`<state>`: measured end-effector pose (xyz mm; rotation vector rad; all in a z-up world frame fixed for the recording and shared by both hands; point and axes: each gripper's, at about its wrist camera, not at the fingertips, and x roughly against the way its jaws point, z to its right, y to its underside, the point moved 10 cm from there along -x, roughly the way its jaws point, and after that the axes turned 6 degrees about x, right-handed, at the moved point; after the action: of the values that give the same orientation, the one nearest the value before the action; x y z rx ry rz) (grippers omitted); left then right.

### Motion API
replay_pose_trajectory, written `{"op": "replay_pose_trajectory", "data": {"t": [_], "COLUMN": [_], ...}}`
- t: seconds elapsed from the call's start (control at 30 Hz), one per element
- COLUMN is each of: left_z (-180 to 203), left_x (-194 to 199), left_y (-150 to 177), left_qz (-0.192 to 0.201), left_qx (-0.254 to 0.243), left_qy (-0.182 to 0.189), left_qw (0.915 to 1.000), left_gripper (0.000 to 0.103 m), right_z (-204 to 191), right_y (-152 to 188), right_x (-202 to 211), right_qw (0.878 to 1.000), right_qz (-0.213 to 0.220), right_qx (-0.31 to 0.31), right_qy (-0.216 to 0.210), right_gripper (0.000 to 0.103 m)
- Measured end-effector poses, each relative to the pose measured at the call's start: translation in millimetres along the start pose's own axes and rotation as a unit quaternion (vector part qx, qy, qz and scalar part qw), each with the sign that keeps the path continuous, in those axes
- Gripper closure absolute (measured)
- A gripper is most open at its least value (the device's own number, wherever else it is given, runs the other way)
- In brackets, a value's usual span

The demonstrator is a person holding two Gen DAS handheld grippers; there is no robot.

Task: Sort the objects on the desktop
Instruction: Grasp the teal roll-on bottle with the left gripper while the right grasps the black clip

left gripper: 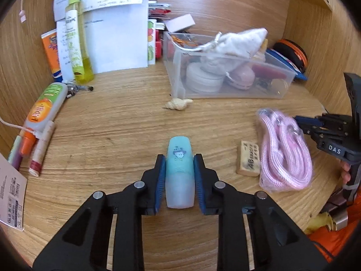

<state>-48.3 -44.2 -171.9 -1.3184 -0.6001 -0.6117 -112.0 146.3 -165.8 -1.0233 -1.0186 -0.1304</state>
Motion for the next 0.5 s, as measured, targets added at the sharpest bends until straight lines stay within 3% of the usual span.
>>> {"op": "replay_pose_trajectory", "data": {"t": [0.5], "left_z": [-12.2], "left_x": [21.2], "left_y": [-52.9], "left_qz": [0.067], "left_qx": [0.042], "left_qy": [0.001], "left_qw": [0.9969], "left_gripper": [0.079], "right_z": [16.2], "right_y": [-22.0], "right_x": [16.5], "right_qw": [0.999], "right_qz": [0.04], "right_qx": [-0.016], "right_qy": [-0.007], "right_gripper": [0.09]}}
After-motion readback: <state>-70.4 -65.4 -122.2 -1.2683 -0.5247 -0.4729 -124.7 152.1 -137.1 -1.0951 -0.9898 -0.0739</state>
